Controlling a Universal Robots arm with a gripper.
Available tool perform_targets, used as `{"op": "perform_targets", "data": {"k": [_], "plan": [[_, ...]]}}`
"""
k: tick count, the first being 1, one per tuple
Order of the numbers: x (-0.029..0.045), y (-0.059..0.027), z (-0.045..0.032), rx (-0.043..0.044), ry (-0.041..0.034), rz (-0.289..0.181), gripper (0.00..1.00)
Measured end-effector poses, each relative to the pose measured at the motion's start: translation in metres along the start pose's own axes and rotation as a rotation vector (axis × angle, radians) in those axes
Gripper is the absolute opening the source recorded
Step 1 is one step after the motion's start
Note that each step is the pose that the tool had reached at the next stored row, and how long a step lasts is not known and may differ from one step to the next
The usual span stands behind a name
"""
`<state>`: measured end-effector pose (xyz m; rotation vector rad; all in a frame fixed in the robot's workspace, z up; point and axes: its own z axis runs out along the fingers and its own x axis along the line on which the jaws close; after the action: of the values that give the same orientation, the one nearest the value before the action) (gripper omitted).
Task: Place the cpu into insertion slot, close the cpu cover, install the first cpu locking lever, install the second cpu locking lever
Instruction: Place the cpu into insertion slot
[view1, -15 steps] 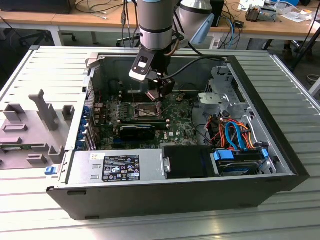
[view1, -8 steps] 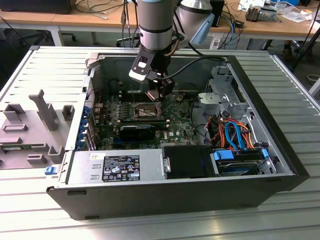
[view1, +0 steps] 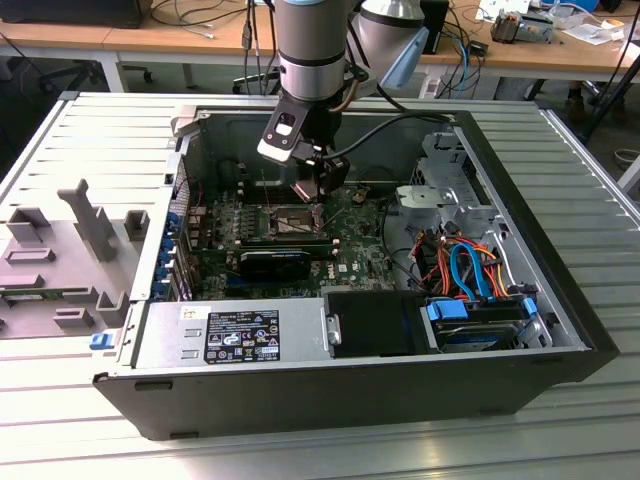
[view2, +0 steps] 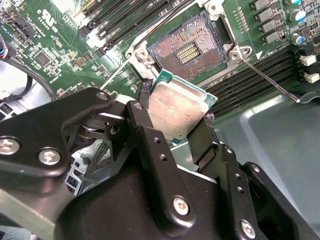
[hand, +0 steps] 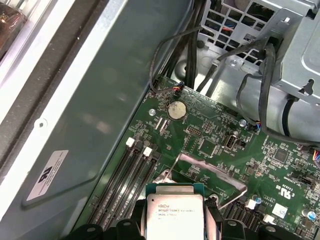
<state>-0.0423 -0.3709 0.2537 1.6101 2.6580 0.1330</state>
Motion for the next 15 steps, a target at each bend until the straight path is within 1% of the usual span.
{"op": "perform_targets", "data": {"k": [15], "plan": [[0.0,0.0,0.0002,-0.0002,-0.0011,0.012,0.55]]}}
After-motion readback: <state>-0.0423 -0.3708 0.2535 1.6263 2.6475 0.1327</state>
